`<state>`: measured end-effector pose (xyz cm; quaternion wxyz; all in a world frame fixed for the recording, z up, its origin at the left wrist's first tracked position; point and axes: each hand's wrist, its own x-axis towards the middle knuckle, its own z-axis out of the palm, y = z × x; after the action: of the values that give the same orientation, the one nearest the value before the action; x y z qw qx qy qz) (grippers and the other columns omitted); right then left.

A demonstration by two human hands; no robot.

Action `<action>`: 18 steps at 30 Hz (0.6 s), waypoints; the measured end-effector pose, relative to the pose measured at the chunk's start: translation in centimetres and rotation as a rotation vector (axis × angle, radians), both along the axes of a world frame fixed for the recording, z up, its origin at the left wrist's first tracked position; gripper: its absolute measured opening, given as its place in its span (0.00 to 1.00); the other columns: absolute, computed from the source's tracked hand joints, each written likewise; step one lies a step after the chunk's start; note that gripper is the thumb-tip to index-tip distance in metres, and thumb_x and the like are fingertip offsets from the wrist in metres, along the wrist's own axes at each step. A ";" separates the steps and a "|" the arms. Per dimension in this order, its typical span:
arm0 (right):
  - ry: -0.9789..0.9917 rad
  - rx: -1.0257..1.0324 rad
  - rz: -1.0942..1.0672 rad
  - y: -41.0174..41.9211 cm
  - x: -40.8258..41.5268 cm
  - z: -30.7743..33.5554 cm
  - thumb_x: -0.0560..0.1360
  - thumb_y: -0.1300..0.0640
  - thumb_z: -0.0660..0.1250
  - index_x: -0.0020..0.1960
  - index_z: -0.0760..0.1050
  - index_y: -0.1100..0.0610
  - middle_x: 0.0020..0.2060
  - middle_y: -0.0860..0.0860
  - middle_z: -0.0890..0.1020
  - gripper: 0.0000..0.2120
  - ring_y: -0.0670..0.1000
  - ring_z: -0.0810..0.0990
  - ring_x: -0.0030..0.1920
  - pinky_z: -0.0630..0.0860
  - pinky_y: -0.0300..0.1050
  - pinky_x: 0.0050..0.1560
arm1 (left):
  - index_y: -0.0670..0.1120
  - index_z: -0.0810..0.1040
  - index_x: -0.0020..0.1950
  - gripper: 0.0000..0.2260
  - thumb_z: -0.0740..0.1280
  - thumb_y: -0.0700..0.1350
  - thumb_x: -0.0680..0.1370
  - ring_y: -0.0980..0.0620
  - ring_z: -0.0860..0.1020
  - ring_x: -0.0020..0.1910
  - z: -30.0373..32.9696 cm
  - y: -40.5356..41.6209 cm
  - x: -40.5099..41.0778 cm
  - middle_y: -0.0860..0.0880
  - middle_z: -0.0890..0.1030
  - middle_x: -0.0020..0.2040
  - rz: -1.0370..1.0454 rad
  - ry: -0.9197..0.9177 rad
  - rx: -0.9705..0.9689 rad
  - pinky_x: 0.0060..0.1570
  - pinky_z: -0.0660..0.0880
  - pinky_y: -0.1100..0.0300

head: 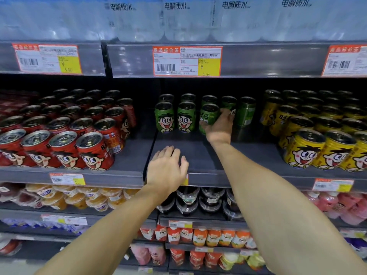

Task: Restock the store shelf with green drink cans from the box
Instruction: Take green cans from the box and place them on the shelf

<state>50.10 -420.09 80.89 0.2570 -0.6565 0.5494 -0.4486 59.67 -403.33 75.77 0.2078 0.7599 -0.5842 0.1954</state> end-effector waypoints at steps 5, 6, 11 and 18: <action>0.005 -0.003 0.014 -0.6 0.1 -0.3 0.69 0.56 0.77 0.66 0.66 0.62 0.64 0.61 0.71 0.32 0.59 0.70 0.65 0.64 0.43 0.61 | 0.43 0.79 0.44 0.16 0.54 0.50 0.77 0.44 0.80 0.47 0.0 0.1 -0.1 0.45 0.82 0.47 0.016 -0.023 -0.005 0.50 0.76 0.52; 0.001 0.000 0.020 -0.7 0.2 -0.4 0.68 0.56 0.77 0.66 0.66 0.62 0.64 0.61 0.71 0.32 0.60 0.69 0.65 0.64 0.44 0.62 | 0.44 0.79 0.44 0.16 0.54 0.50 0.77 0.44 0.80 0.46 0.1 0.1 -0.1 0.46 0.82 0.47 0.027 -0.042 -0.010 0.49 0.77 0.53; 0.005 0.016 0.024 -1.1 0.4 -0.4 0.68 0.56 0.77 0.68 0.65 0.61 0.64 0.61 0.71 0.34 0.62 0.70 0.64 0.67 0.46 0.62 | 0.44 0.78 0.42 0.15 0.54 0.49 0.76 0.43 0.80 0.41 0.0 0.1 -0.2 0.46 0.81 0.45 0.024 -0.038 -0.035 0.46 0.76 0.53; 0.012 0.126 0.061 -0.8 -0.3 0.1 0.65 0.49 0.80 0.71 0.63 0.61 0.66 0.60 0.72 0.42 0.59 0.71 0.66 0.70 0.50 0.67 | 0.44 0.78 0.42 0.15 0.54 0.49 0.77 0.43 0.79 0.40 -0.1 0.1 -0.1 0.45 0.81 0.45 0.030 -0.030 -0.019 0.42 0.76 0.54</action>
<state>49.78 -420.85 80.97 0.3080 -0.6581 0.5578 -0.4013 59.58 -403.25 75.72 0.2036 0.7635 -0.5739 0.2153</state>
